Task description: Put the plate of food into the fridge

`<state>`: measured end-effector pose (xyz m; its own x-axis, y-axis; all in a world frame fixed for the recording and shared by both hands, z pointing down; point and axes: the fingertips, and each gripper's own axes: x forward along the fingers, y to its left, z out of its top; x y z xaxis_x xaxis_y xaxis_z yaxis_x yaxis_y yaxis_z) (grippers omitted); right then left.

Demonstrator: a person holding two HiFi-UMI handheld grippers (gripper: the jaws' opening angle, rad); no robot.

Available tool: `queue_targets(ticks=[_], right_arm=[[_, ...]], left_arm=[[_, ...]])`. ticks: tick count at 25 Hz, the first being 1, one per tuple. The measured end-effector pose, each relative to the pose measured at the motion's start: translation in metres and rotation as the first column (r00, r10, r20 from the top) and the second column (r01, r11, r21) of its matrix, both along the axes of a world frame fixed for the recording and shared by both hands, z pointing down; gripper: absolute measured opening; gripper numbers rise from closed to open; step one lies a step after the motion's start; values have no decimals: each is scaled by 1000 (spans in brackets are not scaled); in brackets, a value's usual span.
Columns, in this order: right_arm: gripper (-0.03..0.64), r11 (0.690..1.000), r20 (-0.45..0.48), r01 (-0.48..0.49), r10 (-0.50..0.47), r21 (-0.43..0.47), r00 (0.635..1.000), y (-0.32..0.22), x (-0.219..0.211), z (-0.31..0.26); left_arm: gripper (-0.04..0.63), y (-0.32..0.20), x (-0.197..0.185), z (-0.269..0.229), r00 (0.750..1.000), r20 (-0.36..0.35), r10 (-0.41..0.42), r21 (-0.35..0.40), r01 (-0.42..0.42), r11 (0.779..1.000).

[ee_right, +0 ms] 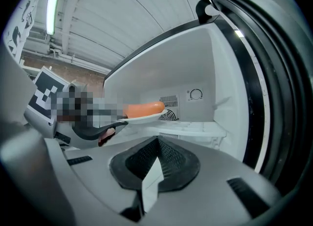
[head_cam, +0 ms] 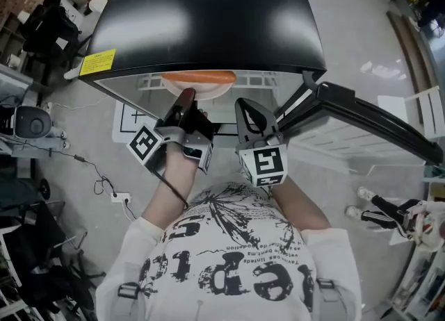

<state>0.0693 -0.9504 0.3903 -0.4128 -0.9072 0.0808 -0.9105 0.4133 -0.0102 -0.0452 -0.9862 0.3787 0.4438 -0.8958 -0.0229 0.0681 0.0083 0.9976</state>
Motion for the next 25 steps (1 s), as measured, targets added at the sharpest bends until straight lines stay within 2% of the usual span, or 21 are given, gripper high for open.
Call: queue_targets(ticks=[4,14,18,21,23,25], right_arm=[[0,1000,-19,-13,14,5,1000,-4,6,4],[0,1000,-18,3,-3,-18,1000,-5,7,14],[0,1000,-13,13,-13,-14,1000,-5,4,12],[0,1000,-15,17,-17,-9,1000,-3,3,12],[0,1000,-11,7,-7,-1,1000,-1,3,11],[0,1000,-6,-10,10,13,1000,3,6,11]], left_arm=[[32,-5,1,-3,999,32,-18,13,18,1000],[43,-10,4,-4,999,16,-50,11,50,999],[46,-10,6,-6,996,65,-53,47,50,998],[61,-8,8,-10,992,111,-57,103,46,994],[138,-7,12,-22,990,128,-64,190,39,981],[320,-3,20,-39,988,142,-60,297,15,955]])
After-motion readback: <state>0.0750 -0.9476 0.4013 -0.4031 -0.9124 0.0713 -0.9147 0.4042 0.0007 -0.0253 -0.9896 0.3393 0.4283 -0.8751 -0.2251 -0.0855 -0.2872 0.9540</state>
